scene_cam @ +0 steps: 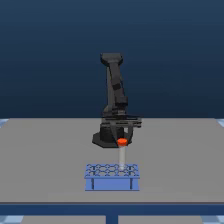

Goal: Pick up the centrifuge tube on the rack

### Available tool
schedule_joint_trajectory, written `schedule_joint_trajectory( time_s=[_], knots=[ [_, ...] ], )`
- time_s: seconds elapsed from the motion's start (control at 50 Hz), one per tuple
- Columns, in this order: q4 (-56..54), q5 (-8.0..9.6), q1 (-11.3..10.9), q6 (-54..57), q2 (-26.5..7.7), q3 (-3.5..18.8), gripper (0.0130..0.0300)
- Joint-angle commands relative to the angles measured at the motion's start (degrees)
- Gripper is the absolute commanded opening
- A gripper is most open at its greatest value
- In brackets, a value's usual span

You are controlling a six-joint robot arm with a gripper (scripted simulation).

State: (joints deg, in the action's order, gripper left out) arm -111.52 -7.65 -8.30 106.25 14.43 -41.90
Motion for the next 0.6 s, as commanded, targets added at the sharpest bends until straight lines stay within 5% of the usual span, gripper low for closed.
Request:
schedule_joint_trajectory(
  time_s=[0.02, 0.6],
  knots=[
    [-3.8, -0.32, 0.0, 5.2, 0.3, 0.3, 0.013],
    [-24.6, -2.76, 0.0, 26.2, 2.0, 2.7, 0.013]
  ],
)
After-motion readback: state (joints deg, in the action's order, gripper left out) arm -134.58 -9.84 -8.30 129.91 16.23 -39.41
